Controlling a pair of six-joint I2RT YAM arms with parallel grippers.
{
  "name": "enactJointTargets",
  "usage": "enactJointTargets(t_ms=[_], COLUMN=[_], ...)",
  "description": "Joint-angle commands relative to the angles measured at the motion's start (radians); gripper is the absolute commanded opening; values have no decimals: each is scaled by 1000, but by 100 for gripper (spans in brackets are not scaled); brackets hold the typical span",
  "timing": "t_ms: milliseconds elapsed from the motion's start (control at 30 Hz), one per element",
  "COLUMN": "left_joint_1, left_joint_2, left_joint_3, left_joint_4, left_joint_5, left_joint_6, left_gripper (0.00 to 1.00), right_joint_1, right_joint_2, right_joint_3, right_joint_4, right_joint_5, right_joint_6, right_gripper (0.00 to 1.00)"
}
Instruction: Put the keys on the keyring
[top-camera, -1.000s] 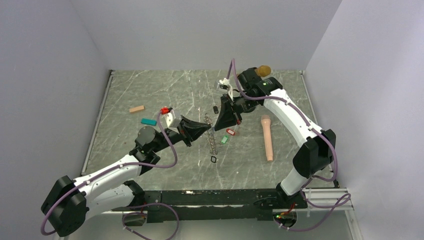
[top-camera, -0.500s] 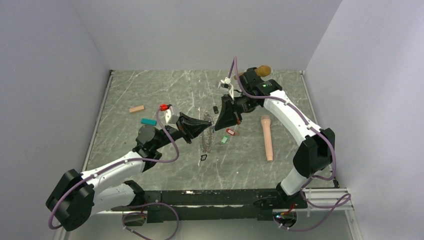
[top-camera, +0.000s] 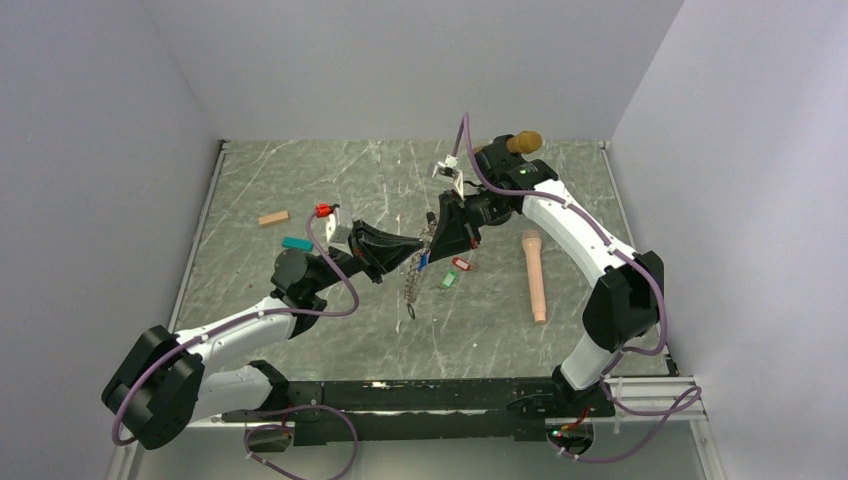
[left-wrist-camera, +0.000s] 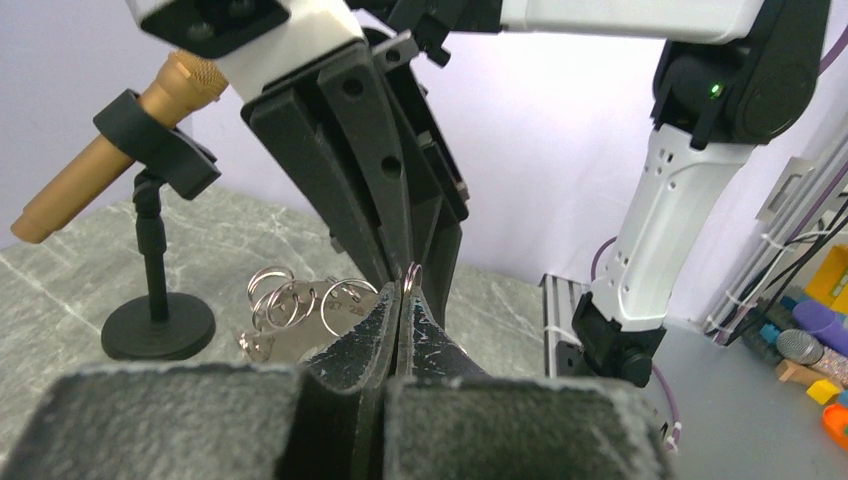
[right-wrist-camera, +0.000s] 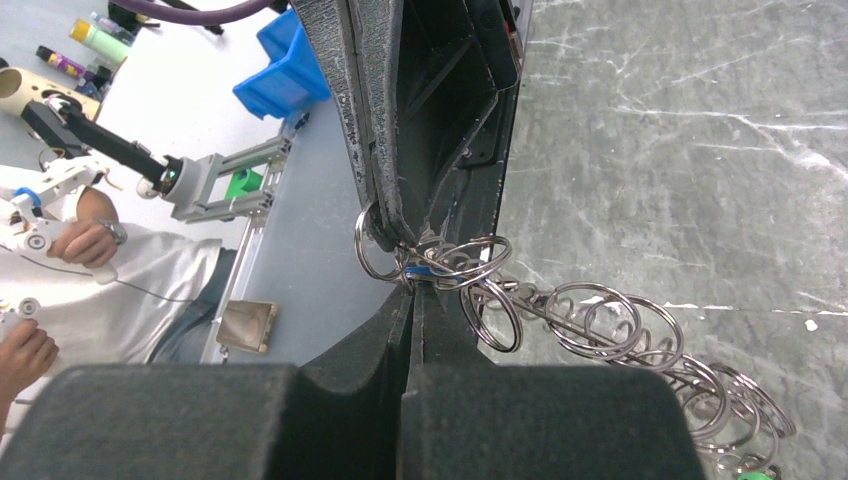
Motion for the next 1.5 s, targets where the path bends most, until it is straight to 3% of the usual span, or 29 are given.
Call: enactJointTargets(t_ms=[0,167,267,600,767,900,1167,1467], left_joint_1=[5,14,18,56,56,56,55,54], left_joint_2=[23,117,126,26,29,32,37,30], left_joint_3=[13,22,30,36,55,72,82,74], left_joint_4=[222,396,402,199,153,121,93,89], left_joint_5=[-10,18,35,128,161,164,159,123], left_joint_6=[-83,-195,-196,-97,-92,-84,-80,-76], left_gripper=[0,0,0,0,0,0,0,0], right_joint_1=[6,6,4,-76,-74,-44,16,43], right_joint_2=[-22,-13,-21,-121,-151,-178,-168,-147], right_joint_3=[29,43,49,74,90,59,34,42], right_joint_4=[13,14,0,-86,-64,49,148,168], right_joint_5=[3,-22,-15,99,89,82,118,147], right_joint_6=[-15,-4,-20,-138,-192,-152,-76,-46], right_gripper=[9,7,8,31,45,51,48,21])
